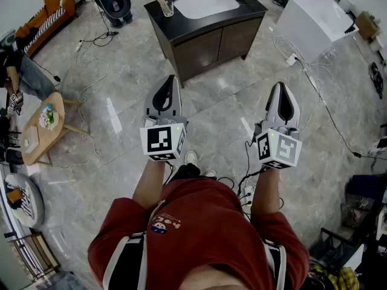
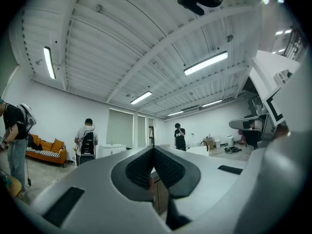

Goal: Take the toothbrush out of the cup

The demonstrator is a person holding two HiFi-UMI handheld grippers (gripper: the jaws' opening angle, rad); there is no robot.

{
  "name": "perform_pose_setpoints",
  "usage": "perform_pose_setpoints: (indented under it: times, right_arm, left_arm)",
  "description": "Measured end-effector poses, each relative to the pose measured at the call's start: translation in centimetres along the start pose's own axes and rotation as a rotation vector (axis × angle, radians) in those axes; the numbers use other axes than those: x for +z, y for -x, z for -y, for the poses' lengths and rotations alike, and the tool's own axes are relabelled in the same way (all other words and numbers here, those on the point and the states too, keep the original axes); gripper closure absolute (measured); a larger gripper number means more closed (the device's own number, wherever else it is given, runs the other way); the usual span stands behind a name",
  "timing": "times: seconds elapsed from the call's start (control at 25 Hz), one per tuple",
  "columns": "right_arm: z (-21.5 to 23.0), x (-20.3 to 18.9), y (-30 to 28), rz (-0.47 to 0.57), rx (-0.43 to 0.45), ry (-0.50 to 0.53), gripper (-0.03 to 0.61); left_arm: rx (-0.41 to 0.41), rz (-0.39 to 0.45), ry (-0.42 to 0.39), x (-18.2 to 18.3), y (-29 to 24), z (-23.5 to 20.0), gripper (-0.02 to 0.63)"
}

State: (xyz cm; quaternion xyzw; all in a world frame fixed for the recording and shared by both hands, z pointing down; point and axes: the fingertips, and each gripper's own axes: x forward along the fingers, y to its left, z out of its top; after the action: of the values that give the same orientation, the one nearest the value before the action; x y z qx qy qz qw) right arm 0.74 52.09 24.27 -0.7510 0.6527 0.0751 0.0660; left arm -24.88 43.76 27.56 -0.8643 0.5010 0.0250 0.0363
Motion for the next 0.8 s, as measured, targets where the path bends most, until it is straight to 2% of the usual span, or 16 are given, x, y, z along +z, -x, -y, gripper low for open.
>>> perform_pose_setpoints:
  times: [0.32, 0.8]
  right_arm:
    - [-1.0, -0.3, -1.7, -0.001, 0.011, 0.012, 0.568]
    - [-4.3, -1.9, -5.8, -0.005, 0.015, 0.020, 0.568]
  left_arm:
    - [-0.001, 0.010, -0.001, 0.3, -1.4, -1.3, 0.609]
    - [-0.010, 0.009, 0.030, -1.9, -4.7, -5.8, 0.609]
